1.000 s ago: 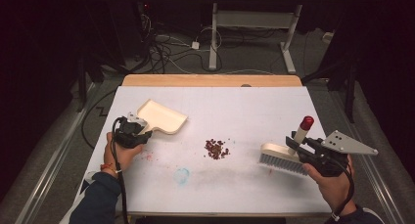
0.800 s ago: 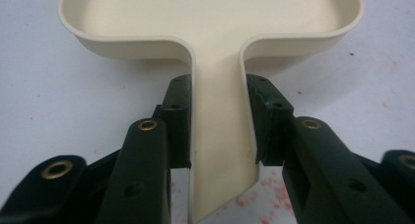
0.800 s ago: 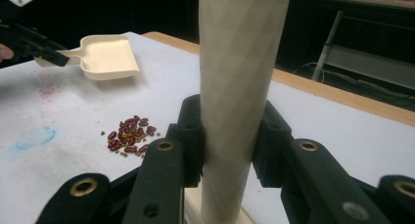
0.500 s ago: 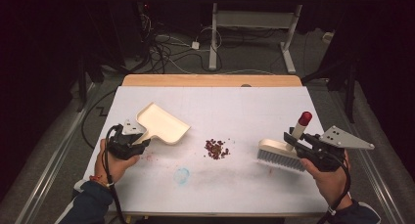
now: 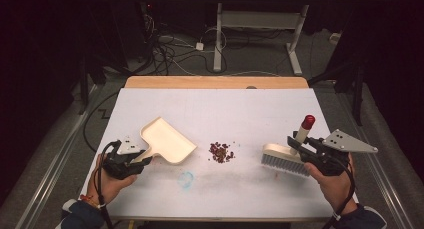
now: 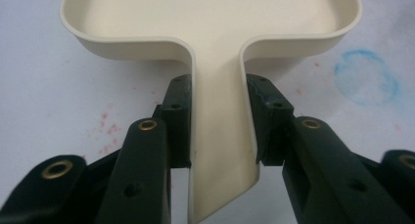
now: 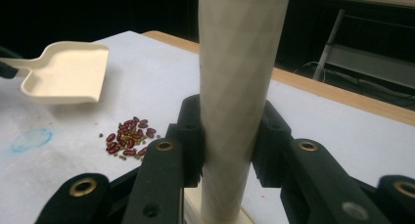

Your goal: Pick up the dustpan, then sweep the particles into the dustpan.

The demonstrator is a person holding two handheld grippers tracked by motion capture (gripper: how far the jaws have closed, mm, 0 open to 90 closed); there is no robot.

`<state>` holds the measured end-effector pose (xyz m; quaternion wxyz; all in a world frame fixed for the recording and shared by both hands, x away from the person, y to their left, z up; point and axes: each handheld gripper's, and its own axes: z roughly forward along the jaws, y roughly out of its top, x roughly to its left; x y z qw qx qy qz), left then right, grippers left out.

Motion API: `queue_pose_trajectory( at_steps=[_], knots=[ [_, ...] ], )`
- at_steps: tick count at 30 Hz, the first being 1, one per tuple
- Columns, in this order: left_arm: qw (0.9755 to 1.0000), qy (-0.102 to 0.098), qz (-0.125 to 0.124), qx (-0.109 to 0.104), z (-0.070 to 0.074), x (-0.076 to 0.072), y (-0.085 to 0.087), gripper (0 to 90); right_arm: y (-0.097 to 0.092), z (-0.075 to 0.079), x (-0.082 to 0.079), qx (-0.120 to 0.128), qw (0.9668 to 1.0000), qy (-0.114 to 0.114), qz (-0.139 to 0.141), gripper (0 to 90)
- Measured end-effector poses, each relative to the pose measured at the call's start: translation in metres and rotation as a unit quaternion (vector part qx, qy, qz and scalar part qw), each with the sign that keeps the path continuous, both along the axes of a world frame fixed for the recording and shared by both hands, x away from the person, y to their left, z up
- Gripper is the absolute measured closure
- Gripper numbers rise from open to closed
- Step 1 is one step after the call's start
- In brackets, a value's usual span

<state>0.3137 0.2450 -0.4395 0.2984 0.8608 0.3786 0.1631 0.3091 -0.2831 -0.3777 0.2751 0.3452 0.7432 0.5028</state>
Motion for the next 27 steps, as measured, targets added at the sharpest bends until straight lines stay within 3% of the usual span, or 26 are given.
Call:
queue_pose_trajectory(
  at_steps=[12, 18, 27],
  knots=[
    [0.9984, 0.02, -0.049, 0.017, -0.003, -0.017, -0.012, 63.8, 0.008, 0.0, 0.007, 0.003, 1.0, 0.0, -0.005, 70.1],
    [0.9971, 0.028, -0.068, 0.022, -0.005, -0.026, -0.022, 63.8, 0.019, 0.001, 0.022, 0.002, 1.0, -0.005, -0.003, 70.1],
    [0.9956, 0.029, -0.084, 0.03, -0.005, -0.029, -0.035, 63.8, 0.042, -0.003, 0.056, 0.001, 0.9992, -0.008, -0.04, 70.1]
  ],
)
